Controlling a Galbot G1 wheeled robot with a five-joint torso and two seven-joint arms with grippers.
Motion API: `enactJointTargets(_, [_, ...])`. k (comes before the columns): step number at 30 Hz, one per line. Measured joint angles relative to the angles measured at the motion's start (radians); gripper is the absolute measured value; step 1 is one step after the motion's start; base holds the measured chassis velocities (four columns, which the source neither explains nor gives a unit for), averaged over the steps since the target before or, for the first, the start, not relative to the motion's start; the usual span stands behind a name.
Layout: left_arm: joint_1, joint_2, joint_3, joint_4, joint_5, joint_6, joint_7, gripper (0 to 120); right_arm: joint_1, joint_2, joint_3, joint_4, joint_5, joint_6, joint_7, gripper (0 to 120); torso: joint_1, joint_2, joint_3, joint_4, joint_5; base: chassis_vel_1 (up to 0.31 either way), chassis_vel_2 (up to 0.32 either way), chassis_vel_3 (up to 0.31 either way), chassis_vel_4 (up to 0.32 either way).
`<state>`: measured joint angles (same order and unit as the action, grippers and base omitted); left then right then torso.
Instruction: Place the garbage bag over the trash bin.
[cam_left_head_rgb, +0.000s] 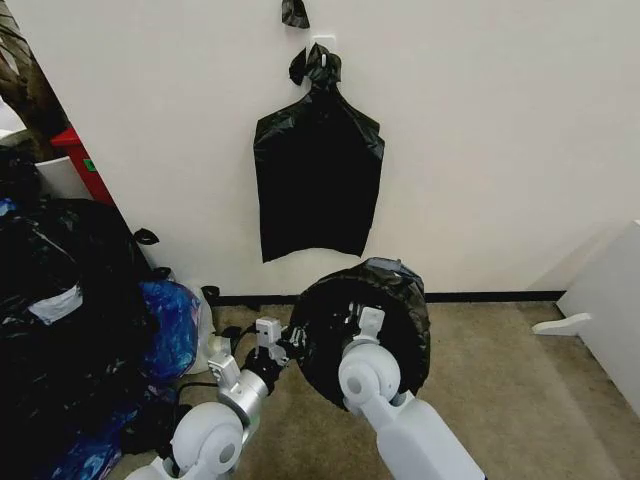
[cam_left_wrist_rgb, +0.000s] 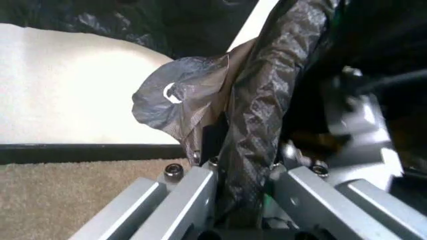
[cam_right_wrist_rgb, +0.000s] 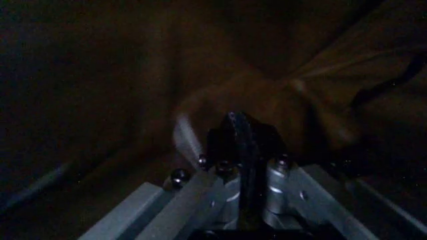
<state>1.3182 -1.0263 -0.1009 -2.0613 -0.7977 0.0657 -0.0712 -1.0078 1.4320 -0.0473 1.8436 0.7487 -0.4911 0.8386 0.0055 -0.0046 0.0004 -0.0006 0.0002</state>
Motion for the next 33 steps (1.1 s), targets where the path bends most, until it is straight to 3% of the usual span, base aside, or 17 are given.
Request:
enactJointTargets(7, [-0.015,-0.011,-0.005,0.020,-0.006,0.002,-0.036,0,-0.035,0.010,-0.124,0.074,-0.038,-0.018,0.002,0,0.000,0.000,0.000,0.0001,-0.0001,0.000,0.000,0.000,0.000])
enactJointTargets(12, [-0.020,-0.011,-0.012,0.036,-0.004,0.004,-0.048,0,-0.052,0.006,-0.153,0.099,-0.104,-0.024,-0.020,0,0.000,0.000,0.000,0.0000,0.0000,0.000,0.000,0.000,0.000])
enactJointTargets(19, [-0.026,-0.022,-0.027,0.064,-0.011,0.011,-0.063,0,-0.103,-0.082,-0.139,0.216,-0.135,-0.037,-0.062,0,0.000,0.000,0.000,-0.0001,0.0002,0.000,0.000,0.000,0.000])
enactJointTargets(28, [-0.029,-0.043,-0.035,0.087,-0.058,0.075,-0.192,0,-0.216,-0.195,-0.054,0.436,-0.120,-0.021,-0.194,0,0.000,0.000,0.000,-0.0002,0.0000,0.000,0.000,0.000,0.000])
enactJointTargets(33, [-0.024,-0.044,-0.043,0.062,-0.150,0.168,-0.303,0,-0.341,-0.267,0.118,0.552,-0.238,0.086,-0.441,0,0.000,0.000,0.000,-0.0005,0.0001,0.000,0.000,0.000,0.000])
